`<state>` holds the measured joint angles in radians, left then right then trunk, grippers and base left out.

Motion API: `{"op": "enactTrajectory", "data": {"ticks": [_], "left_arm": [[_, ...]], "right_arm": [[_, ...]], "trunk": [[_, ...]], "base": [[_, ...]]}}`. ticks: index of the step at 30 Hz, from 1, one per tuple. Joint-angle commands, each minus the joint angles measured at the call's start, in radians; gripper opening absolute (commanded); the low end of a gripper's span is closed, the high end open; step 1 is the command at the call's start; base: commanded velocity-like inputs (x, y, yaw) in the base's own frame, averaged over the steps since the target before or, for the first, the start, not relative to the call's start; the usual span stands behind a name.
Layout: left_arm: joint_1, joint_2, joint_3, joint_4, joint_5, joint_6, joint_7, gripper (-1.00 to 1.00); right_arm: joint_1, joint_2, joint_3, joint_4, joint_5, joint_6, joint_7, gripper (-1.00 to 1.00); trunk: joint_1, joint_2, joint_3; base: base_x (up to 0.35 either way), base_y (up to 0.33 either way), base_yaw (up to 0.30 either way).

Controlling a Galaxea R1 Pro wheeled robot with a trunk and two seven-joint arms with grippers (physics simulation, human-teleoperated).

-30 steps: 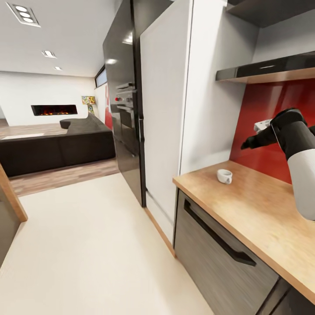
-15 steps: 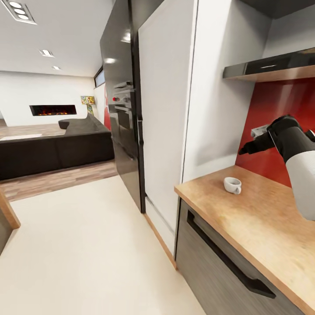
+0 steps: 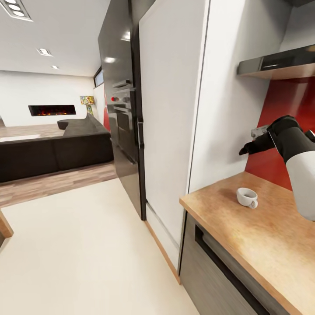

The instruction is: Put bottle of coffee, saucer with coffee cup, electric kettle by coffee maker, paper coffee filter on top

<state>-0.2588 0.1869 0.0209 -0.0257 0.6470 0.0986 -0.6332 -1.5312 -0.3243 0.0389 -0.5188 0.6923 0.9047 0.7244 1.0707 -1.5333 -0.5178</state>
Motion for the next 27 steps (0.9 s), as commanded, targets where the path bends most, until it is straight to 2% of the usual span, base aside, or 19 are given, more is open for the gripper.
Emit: {"op": "enactTrajectory", "data": {"ticks": [1,18,21,24,27], "left_arm": [[0.0,0.0,0.002,0.0,0.007,0.01,-0.003,1.0],[0.0,0.0,0.002,0.0,0.007,0.01,-0.003,1.0],[0.0,0.0,0.002,0.0,0.007,0.01,-0.003,1.0],[0.0,0.0,0.002,0.0,0.007,0.01,-0.003,1.0],[0.0,0.0,0.002,0.0,0.007,0.01,-0.003,1.0]], "right_arm": [[0.0,-0.001,0.004,-0.001,0.008,0.002,0.009,1.0],[0.008,-0.005,0.024,0.035,0.009,-0.001,0.009,1.0],[0.009,-0.005,0.025,0.066,0.009,-0.006,0.009,1.0],[0.009,-0.005,0.025,0.099,0.02,-0.037,0.009,1.0],[0.009,-0.006,0.025,0.127,0.051,-0.083,0.009,1.0]], "trunk": [[0.0,-0.001,-0.001],[0.0,-0.001,-0.001],[0.0,-0.001,-0.001],[0.0,-0.001,-0.001],[0.0,-0.001,-0.001]], "base": [[0.094,0.014,0.0],[0.017,0.003,0.0],[0.0,0.0,0.0],[0.0,0.0,0.0],[0.0,0.0,0.0]]}}
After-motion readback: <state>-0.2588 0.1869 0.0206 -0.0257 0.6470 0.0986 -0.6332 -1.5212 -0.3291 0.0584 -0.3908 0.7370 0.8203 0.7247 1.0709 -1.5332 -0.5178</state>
